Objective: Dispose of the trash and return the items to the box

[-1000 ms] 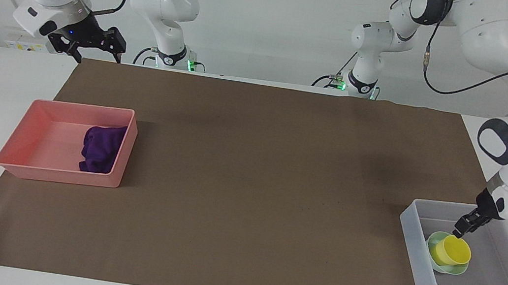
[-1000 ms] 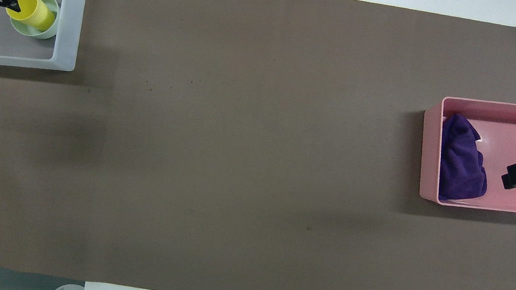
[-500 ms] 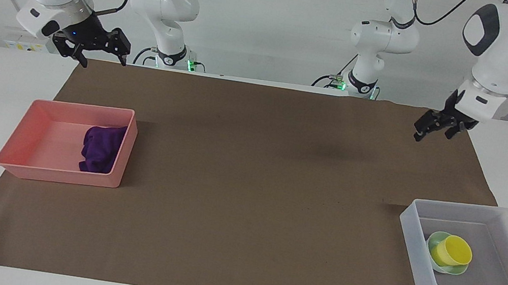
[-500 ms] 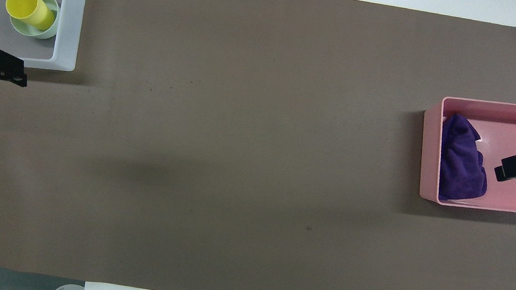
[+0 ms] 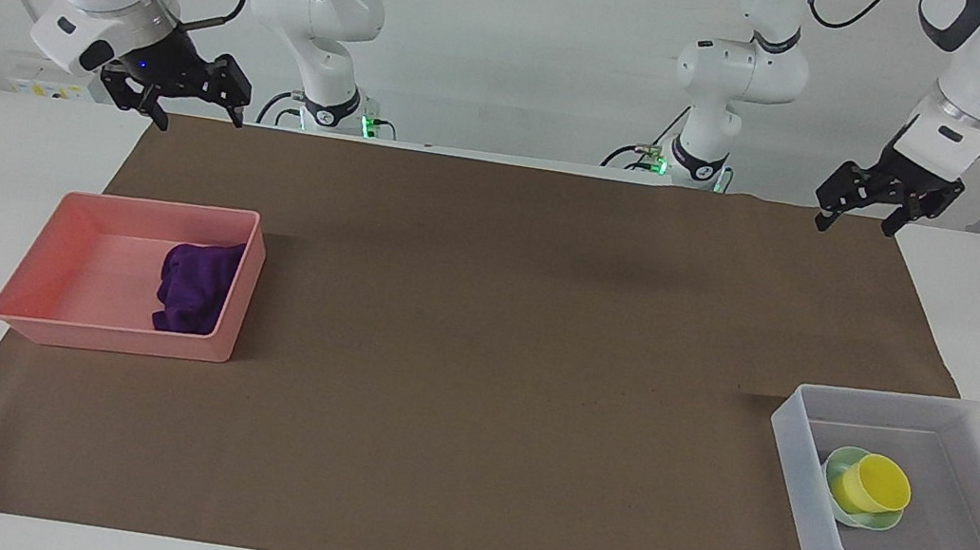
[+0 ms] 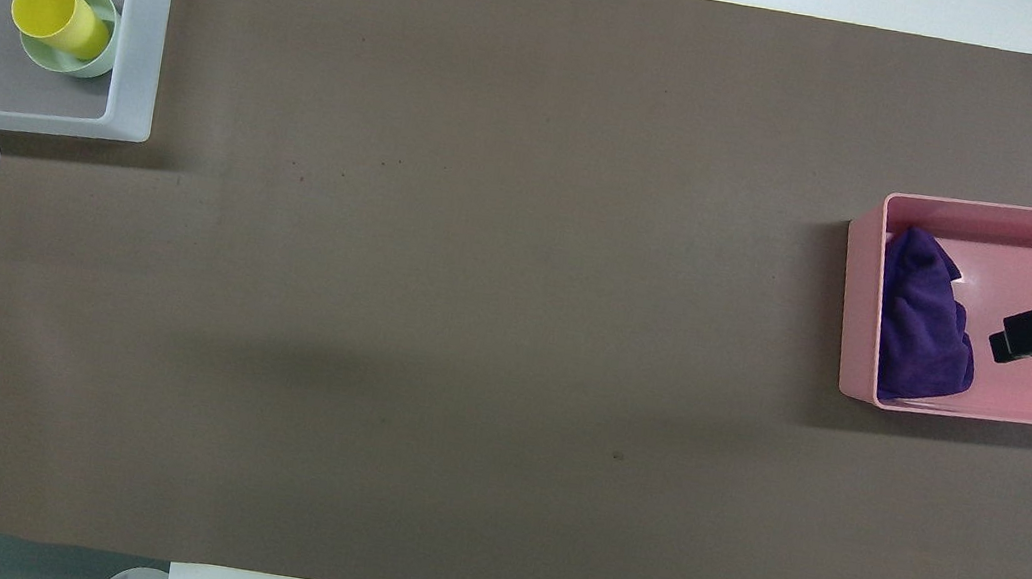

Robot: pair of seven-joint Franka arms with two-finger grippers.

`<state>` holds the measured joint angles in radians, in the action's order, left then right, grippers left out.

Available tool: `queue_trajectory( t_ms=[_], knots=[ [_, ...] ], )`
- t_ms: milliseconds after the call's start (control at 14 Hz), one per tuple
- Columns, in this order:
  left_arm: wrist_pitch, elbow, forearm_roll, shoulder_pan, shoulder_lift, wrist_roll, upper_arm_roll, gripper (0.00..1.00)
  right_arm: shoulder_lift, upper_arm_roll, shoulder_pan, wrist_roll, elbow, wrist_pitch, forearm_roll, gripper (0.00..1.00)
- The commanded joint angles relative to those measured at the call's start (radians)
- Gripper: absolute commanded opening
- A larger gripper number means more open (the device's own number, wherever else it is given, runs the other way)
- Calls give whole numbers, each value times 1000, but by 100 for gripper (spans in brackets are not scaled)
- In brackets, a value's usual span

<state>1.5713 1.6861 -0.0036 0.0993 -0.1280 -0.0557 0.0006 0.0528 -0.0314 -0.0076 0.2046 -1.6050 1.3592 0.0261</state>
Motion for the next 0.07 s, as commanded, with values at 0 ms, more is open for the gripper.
queue_trajectory(
  t_ms=[0],
  knots=[
    [-42,-65,19,-1,44,25,5,100,30,1,-18,7,-29,17,15,100]
  ],
)
